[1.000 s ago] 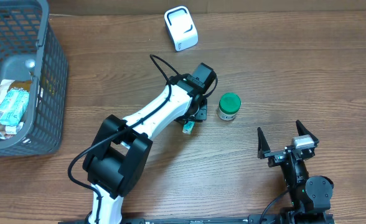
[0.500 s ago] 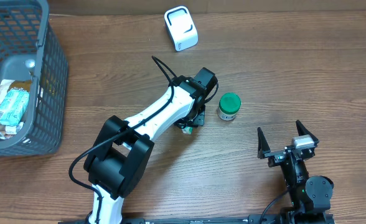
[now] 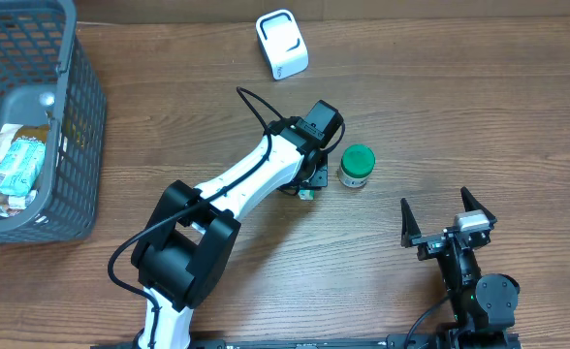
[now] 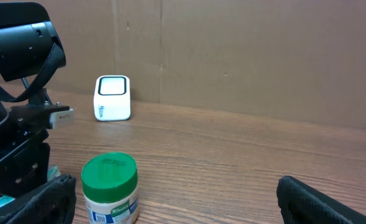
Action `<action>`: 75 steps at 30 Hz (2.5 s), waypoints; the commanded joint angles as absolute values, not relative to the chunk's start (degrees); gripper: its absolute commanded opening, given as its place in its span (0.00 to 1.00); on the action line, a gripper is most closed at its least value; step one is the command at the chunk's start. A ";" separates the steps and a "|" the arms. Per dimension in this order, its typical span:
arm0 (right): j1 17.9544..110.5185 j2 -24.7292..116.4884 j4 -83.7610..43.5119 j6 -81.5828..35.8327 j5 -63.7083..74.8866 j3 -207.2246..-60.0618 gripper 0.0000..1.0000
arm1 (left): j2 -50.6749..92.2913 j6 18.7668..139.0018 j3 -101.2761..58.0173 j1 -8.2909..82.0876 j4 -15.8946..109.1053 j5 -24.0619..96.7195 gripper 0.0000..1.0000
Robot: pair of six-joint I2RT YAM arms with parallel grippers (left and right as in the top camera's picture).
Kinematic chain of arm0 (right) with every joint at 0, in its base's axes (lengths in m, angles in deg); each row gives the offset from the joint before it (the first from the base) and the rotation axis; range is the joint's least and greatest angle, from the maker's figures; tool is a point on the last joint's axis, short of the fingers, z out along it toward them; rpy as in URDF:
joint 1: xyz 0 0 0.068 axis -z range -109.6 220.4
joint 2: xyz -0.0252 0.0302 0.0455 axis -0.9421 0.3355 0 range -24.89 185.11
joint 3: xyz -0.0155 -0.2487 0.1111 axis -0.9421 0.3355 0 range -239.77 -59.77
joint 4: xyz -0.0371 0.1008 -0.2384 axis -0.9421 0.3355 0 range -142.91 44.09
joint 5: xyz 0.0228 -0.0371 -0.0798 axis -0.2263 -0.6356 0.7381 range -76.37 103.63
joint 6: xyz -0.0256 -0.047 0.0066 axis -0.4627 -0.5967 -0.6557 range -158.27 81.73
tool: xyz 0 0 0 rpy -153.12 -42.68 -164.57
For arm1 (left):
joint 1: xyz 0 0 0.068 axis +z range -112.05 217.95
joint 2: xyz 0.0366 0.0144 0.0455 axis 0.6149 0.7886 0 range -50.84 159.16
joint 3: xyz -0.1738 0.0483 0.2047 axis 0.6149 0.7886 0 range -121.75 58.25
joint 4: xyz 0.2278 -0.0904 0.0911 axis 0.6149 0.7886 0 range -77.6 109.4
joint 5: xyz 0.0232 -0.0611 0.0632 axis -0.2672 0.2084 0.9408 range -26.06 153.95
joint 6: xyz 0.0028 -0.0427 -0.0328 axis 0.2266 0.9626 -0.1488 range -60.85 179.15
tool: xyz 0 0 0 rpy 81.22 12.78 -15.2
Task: Scan the item barcode
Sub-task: 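Set the tissue pack upright on the table and open the left gripper, then raise the left gripper and move it over the grey basket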
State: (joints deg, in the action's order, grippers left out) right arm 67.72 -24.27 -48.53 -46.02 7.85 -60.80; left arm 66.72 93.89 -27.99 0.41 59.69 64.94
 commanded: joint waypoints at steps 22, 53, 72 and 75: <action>67.48 -24.66 -48.68 -46.26 7.52 -60.21 1.00 | 65.10 81.76 -72.42 6.07 96.03 82.40 0.59; 67.48 -24.66 -48.68 -46.26 7.52 -60.21 1.00 | 46.28 68.27 -80.51 46.81 93.08 83.98 0.92; 67.48 -24.66 -48.68 -46.26 7.52 -60.21 1.00 | 62.74 58.44 -80.51 66.46 86.88 59.41 0.93; 67.48 -24.66 -48.68 -46.26 7.55 -60.21 1.00 | 66.24 56.73 -80.51 66.48 87.20 59.37 0.91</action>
